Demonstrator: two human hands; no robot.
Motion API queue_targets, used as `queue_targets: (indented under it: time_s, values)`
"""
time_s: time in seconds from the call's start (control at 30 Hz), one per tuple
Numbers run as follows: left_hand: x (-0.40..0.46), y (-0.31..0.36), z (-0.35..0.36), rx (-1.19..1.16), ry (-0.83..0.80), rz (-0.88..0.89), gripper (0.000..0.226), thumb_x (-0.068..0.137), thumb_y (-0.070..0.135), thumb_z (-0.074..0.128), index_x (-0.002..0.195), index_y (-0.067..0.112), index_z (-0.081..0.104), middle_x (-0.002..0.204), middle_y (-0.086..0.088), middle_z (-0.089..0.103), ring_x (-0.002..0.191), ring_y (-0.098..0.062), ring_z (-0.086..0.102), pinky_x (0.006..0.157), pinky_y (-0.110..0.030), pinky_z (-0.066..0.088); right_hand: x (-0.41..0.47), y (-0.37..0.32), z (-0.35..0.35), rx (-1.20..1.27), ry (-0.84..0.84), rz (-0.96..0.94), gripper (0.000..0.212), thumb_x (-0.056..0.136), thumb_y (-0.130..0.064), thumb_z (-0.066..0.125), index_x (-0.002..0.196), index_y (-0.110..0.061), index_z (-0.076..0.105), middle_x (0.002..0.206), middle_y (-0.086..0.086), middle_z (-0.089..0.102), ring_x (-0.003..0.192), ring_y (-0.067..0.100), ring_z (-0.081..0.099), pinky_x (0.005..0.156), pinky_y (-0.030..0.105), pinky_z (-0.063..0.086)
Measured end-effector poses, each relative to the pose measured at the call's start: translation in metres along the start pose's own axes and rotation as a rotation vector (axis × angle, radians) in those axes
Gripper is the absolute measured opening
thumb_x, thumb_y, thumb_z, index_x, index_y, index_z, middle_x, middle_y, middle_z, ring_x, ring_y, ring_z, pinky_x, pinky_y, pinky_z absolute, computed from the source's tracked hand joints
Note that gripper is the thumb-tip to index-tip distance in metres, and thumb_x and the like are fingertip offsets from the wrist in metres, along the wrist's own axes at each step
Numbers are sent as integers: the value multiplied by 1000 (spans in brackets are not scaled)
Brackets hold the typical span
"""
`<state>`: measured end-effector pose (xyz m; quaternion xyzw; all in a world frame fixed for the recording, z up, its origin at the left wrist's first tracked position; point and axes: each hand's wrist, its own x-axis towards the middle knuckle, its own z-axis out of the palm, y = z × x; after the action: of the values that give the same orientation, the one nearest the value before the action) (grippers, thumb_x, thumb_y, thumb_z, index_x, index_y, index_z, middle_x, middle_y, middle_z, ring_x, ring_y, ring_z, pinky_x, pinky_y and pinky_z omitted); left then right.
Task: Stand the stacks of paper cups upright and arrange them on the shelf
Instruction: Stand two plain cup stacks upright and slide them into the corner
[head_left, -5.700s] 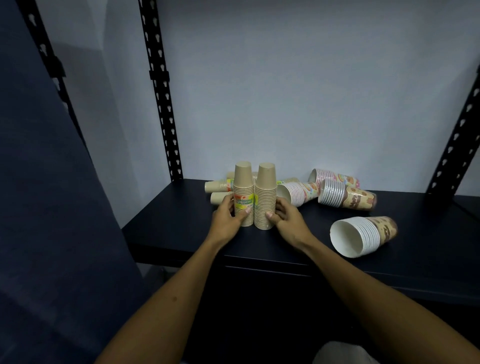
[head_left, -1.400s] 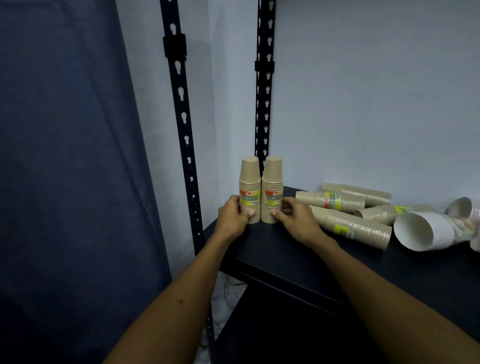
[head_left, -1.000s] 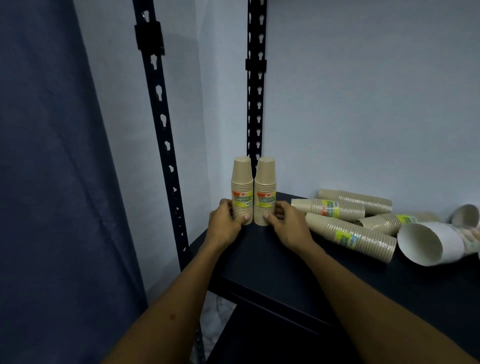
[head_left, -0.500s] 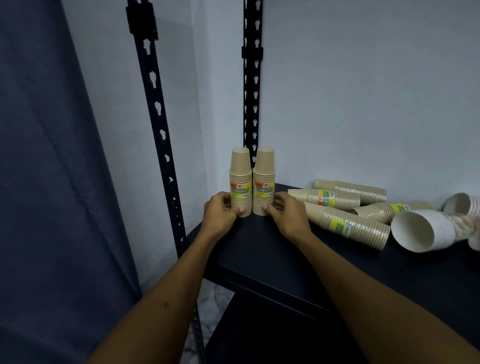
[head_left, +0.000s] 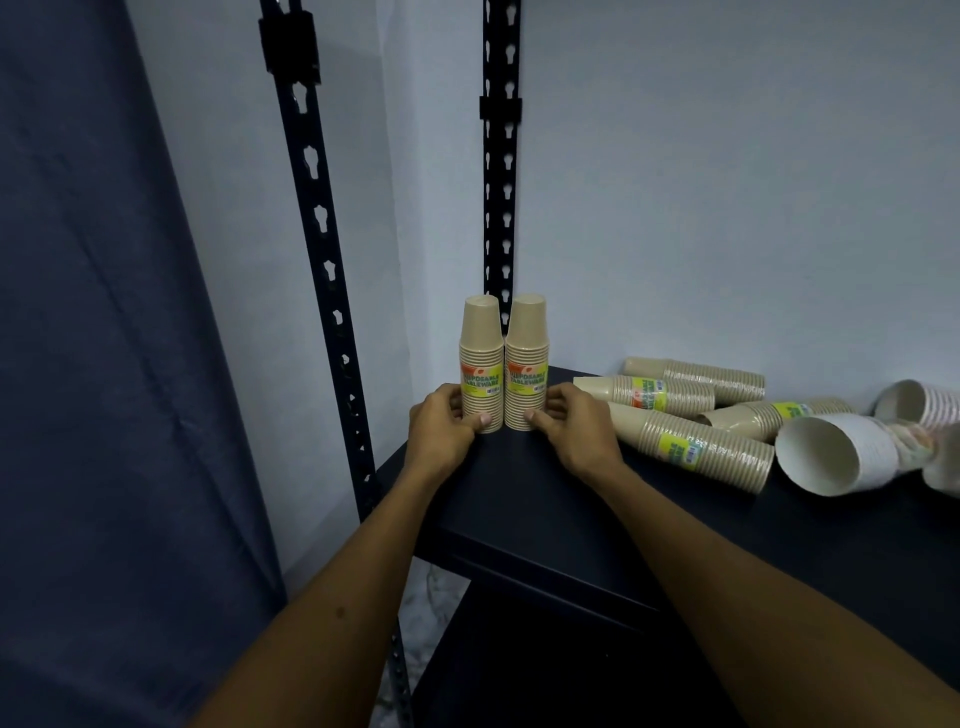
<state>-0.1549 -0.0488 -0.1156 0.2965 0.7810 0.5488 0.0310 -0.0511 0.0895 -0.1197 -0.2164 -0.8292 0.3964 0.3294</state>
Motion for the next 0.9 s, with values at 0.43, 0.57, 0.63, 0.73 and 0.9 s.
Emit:
queue_targets:
  time_s: [0.43,0.57,0.63,0.73,0.9]
  values:
    - [3,-2,0,65,-21,-9,50,83,23,73,129,10,55,124,-6,65,111,-20,62,94,-32,49,-1,0,2,-65,-15,-21,41,85,-26,71,119,-8,57,114,5,67,98,12,61,87,27,52]
    - [-6,4,0,157,7,-9,54,80,27,75,126,7,54,121,-9,65,106,-23,63,83,-29,48,-14,-7,-4,-182,6,-79,40,88,-26,66,121,-8,56,111,7,67,98,18,63,88,39,54]
    - [-13,8,-2,232,50,-27,58,81,28,73,127,2,51,120,-13,63,105,-27,61,79,-31,46,-29,-13,-11,-207,8,-145,33,89,-21,64,118,-7,58,107,7,68,95,18,64,86,39,55]
    - [-27,12,-5,433,129,-41,45,86,25,65,121,0,51,115,-18,61,101,-32,59,73,-34,45,-54,-16,-27,-294,2,-331,23,90,-15,61,111,-6,64,103,9,69,93,21,64,82,38,53]
    - [-52,18,-1,714,164,111,13,86,14,53,90,2,57,93,-17,62,82,-32,59,61,-35,45,-76,2,-81,-607,143,-478,13,80,-4,60,92,-3,65,93,12,67,87,33,62,77,41,49]
